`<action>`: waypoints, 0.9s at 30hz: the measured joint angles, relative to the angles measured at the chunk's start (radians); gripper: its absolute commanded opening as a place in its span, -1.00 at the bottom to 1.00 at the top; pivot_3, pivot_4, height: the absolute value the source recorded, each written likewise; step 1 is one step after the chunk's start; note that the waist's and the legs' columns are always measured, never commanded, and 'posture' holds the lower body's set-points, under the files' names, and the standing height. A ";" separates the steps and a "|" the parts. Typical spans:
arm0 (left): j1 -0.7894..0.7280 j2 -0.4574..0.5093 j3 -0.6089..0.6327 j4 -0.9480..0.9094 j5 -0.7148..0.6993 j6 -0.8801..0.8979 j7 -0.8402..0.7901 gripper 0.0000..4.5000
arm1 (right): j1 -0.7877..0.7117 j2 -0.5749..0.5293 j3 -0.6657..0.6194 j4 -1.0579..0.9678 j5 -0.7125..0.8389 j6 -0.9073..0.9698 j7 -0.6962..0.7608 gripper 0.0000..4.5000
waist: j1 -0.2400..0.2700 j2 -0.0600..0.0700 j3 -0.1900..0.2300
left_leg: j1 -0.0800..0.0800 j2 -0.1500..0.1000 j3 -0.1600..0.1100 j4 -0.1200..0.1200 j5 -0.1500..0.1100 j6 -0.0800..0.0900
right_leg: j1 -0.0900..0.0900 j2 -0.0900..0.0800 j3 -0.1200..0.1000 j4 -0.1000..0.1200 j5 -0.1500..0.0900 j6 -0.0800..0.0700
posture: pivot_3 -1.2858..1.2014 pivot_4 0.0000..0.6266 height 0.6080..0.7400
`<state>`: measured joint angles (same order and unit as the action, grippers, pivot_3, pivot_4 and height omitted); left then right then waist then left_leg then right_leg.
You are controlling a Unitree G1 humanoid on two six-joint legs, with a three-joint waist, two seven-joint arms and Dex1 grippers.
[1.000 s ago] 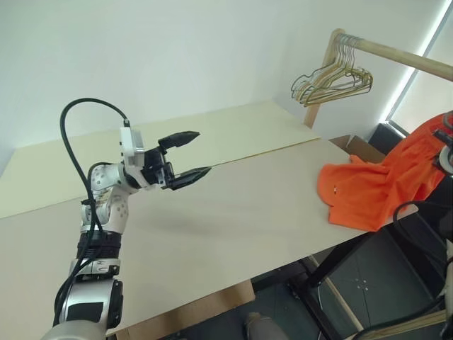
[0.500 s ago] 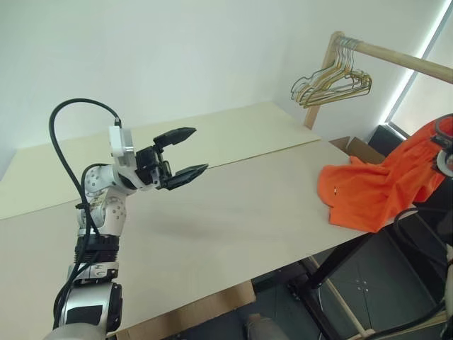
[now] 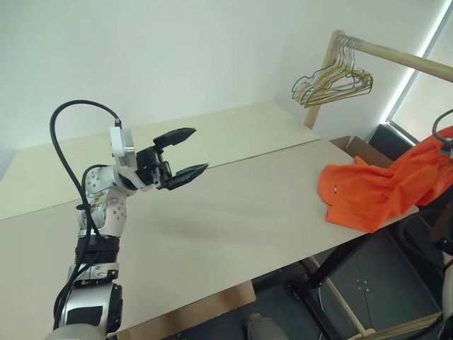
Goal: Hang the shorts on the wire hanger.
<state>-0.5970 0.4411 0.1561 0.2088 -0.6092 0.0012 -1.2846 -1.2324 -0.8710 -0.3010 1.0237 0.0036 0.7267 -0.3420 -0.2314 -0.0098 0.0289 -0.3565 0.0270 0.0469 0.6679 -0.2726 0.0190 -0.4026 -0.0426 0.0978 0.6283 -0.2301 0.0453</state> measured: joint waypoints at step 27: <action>0.189 0.156 0.094 -0.156 -0.020 0.142 0.118 1.00 | 0.359 0.287 0.334 -0.620 -0.115 -0.357 0.475 0.98 | 0.057 0.000 0.000 | 0.003 0.002 -0.003 0.000 0.000 0.000 | -0.003 0.000 -0.002 0.000 0.005 -0.006 | 0.08 -1.00 1.00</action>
<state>-0.4081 0.5972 0.2498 0.0531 -0.6297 0.1429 -1.1669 -0.8739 -0.5840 0.0334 0.4033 -0.1112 0.3699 0.1330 -0.1740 -0.0102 0.0290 -0.3536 0.0286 0.0438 0.6681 -0.2726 0.0190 -0.4053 -0.0424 0.0958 0.6285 -0.2248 0.0398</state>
